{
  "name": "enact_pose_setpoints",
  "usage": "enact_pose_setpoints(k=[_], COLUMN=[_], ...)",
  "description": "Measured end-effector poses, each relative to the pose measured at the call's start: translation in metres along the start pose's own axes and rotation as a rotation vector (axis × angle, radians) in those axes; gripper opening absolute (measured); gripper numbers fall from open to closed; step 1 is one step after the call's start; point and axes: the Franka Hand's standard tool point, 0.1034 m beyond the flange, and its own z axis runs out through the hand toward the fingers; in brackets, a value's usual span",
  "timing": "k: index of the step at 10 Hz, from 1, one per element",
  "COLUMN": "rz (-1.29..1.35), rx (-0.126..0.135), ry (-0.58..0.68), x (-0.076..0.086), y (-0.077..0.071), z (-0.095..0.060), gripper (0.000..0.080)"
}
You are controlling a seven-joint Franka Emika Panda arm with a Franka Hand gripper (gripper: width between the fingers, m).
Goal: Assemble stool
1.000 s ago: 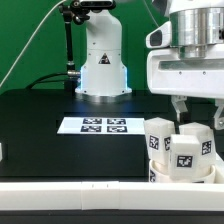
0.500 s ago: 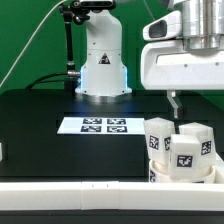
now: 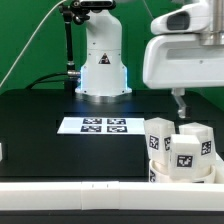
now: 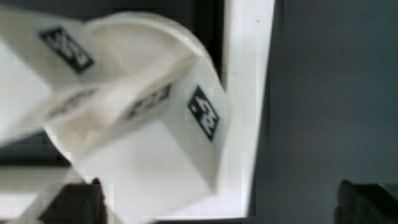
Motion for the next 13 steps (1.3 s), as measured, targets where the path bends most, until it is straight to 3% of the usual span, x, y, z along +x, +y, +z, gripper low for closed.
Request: enact_pose_setpoints(k=[5,7,10,13], rz=[-0.352,-0.743,-1.112,-1.279], rx=[-0.025,-0.067,-0.103,-0.108], ry=[0.003,-0.021,-0.1,-0.116], x=[0.0026,0.0017,0.0027,0.0042], y=[0.003,0.0014,-0.0045,0.0044], z=[-0.0027,-0.0019,-0.0009,-0.0005], gripper=[0.0649,0.0649,0.0649,0.0649])
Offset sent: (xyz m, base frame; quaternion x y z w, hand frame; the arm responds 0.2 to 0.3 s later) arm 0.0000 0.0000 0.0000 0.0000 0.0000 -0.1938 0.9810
